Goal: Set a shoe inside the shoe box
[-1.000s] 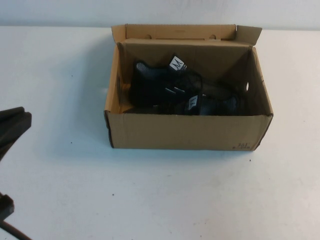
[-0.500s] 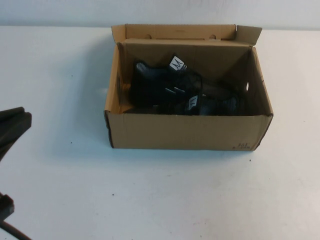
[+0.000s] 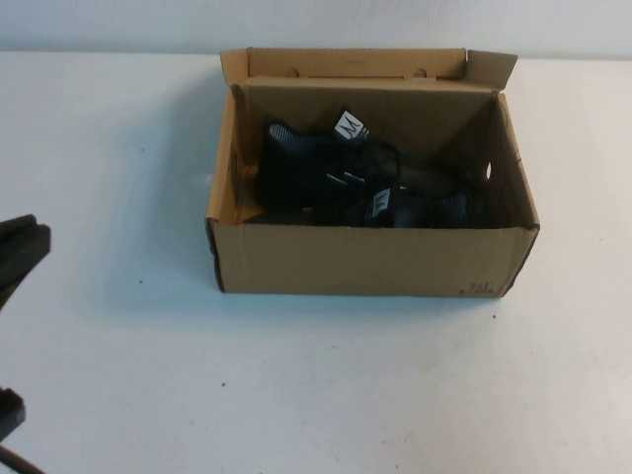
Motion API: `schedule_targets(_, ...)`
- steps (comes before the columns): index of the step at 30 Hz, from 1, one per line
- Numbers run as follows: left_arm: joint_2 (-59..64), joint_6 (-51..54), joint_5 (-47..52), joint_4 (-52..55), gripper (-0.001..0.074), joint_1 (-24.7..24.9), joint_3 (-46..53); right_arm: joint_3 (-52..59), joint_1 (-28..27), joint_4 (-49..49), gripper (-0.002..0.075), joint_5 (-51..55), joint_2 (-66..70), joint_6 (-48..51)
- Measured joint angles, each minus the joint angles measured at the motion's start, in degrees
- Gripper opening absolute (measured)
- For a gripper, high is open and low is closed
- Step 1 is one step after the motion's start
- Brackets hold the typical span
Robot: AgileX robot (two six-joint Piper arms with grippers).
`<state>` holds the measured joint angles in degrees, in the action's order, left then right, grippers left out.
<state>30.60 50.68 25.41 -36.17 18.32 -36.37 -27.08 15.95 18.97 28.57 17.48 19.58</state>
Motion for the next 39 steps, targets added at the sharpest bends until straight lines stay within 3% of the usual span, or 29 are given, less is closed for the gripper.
schedule_targets(5,-7.0,-6.4,-9.0,6.6,-0.0004,0.0,7.0,0.0,0.0,0.0,-0.0016,0.1,0.0,0.0)
schedule_targets(10,-17.1,-32.1,-13.7,26.2,-0.0004,-0.4,17.2,0.0,0.0,0.0,-0.0016,0.2,0.0,0.0)
schedule_targets(14,-23.4,-43.9,-14.0,32.7,-0.0004,-2.7,25.4,0.0,0.0,0.0,-0.0016,0.6,0.0,0.0)
schedule_targets(22,-31.0,-49.9,-12.9,34.3,-0.0004,-4.7,37.4,0.0,0.0,0.0,-0.0016,0.9,0.0,0.0)
schedule_targets(28,-31.1,-50.7,-3.9,34.6,-0.0004,-4.7,37.8,0.0,0.0,0.1,-0.0016,1.1,0.0,0.0)
schedule_targets(39,-31.2,-50.7,-3.1,34.6,-0.0004,-4.7,37.8,0.0,0.0,0.1,-0.0016,1.2,0.0,0.0)
